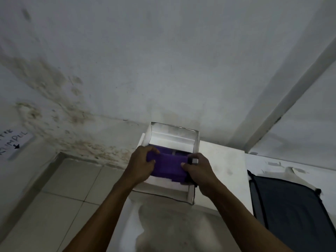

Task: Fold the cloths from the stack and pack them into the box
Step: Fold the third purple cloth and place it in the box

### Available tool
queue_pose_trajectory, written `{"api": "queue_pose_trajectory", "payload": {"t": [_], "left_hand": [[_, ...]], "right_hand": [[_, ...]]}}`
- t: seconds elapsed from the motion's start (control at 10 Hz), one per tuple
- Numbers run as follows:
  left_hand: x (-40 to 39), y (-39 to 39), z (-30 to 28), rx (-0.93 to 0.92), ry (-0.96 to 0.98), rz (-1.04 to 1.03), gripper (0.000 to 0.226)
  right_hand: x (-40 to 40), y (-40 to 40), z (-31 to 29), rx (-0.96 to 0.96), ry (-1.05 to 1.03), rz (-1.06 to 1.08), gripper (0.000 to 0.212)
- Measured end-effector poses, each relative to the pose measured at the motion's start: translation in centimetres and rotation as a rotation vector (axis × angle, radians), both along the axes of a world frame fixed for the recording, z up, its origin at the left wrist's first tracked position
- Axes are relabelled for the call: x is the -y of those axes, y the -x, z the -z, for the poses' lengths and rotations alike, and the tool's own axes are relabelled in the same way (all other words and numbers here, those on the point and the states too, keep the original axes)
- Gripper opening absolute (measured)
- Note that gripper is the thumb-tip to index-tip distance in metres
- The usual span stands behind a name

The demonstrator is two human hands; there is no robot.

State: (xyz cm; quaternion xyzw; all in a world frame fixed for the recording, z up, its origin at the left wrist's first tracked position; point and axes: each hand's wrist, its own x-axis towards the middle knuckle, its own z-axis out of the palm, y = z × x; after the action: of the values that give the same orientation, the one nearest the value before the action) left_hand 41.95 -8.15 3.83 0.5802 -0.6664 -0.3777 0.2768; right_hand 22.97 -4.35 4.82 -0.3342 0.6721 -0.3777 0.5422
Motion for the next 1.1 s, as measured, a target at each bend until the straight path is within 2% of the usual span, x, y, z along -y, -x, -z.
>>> {"api": "queue_pose_trajectory", "payload": {"t": [0.1,0.2,0.4,0.5,0.6,0.7,0.8,0.9,1.0,1.1], "left_hand": [[2.6,1.1,1.1,0.156,0.051,-0.013,0.032],[4.3,1.9,3.1,0.279,0.045,0.027,0.031],[5.7,2.7,5.3,0.624,-0.015,0.167,0.015],[6.3,3.1,6.2,0.662,-0.106,0.215,0.011],[6.8,3.2,7.4,0.674,-0.165,0.186,0.022],[7.3,3.3,8.4,0.725,-0.187,0.159,0.025],[7.4,3.8,9.2,0.805,-0.162,0.186,0.026],[7.2,4.6,9.6,0.932,-0.157,0.184,0.025],[7.3,5.8,9.5,1.049,-0.122,0.194,0.026],[7.7,6.3,8.9,1.039,-0.098,0.185,0.021]], "right_hand": [[2.6,-0.8,0.9,-0.169,0.038,0.047,0.038],[4.4,-1.4,2.4,-0.283,-0.003,-0.008,0.036],[6.2,-2.1,6.3,-0.378,-0.128,-0.128,0.040],[6.8,-2.5,7.9,-0.388,-0.163,-0.155,0.033],[7.5,-2.8,8.9,-0.426,-0.173,-0.196,0.027],[8.3,-3.1,10.0,-0.460,-0.179,-0.243,0.031],[8.7,-3.5,11.4,-0.534,-0.168,-0.272,0.050],[8.8,-3.7,12.2,-0.647,-0.153,-0.355,0.033],[9.1,-3.5,13.0,-0.769,-0.123,-0.413,0.026],[9.2,-3.5,13.6,-0.804,-0.106,-0.417,0.036]]}}
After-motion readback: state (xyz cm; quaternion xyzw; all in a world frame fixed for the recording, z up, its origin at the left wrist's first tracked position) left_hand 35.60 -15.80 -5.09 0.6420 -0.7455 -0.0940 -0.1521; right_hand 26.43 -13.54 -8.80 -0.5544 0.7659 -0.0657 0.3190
